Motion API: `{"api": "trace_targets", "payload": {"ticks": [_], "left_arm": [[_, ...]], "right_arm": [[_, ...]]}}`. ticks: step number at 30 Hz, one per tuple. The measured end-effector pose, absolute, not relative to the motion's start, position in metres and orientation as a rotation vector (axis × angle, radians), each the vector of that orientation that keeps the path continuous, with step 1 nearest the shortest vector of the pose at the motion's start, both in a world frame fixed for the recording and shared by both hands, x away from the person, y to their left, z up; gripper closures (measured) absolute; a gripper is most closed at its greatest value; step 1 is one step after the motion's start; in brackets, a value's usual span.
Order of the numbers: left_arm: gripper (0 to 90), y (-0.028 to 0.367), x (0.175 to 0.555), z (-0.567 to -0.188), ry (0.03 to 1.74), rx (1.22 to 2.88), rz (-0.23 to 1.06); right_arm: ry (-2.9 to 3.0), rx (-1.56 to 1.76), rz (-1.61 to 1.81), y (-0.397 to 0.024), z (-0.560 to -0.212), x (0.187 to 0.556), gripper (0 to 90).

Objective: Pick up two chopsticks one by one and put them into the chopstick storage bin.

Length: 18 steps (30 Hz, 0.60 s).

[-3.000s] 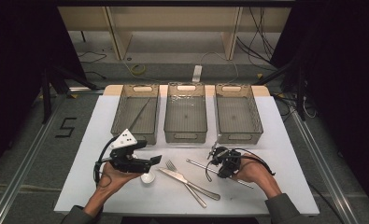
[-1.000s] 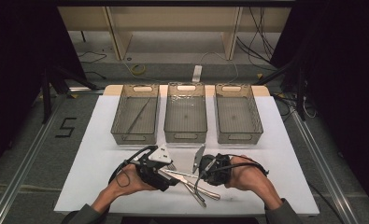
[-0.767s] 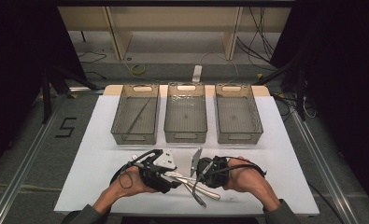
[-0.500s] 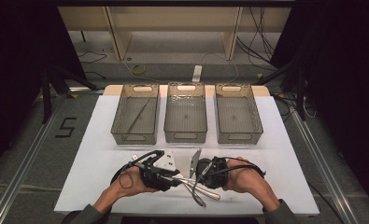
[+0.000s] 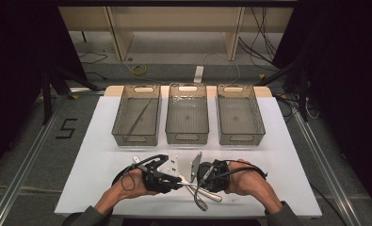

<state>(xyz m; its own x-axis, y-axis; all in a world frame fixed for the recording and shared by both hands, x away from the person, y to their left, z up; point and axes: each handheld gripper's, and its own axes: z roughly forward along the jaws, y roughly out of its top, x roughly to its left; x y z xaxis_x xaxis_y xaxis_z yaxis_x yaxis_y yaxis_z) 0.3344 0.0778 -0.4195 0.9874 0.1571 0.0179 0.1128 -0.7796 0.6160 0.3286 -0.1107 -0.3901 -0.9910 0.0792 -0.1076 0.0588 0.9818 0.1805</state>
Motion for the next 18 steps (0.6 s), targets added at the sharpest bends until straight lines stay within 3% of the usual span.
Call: {"api": "trace_targets", "payload": {"ticks": [6,12,18], "left_arm": [[83.2,0.076,0.329,-0.42,0.095,2.485,0.067],[83.8,0.081,0.332,-0.417,0.131,2.46,0.081],[83.9,0.093,0.342,-0.415,0.254,2.421,0.149]], "right_arm": [[2.999,0.005,0.264,-0.112,-0.391,0.327,85.4],[2.982,0.044,0.333,-0.116,-0.388,0.331,82.0],[2.866,0.225,0.551,-0.129,-0.368,0.338,63.3]]}}
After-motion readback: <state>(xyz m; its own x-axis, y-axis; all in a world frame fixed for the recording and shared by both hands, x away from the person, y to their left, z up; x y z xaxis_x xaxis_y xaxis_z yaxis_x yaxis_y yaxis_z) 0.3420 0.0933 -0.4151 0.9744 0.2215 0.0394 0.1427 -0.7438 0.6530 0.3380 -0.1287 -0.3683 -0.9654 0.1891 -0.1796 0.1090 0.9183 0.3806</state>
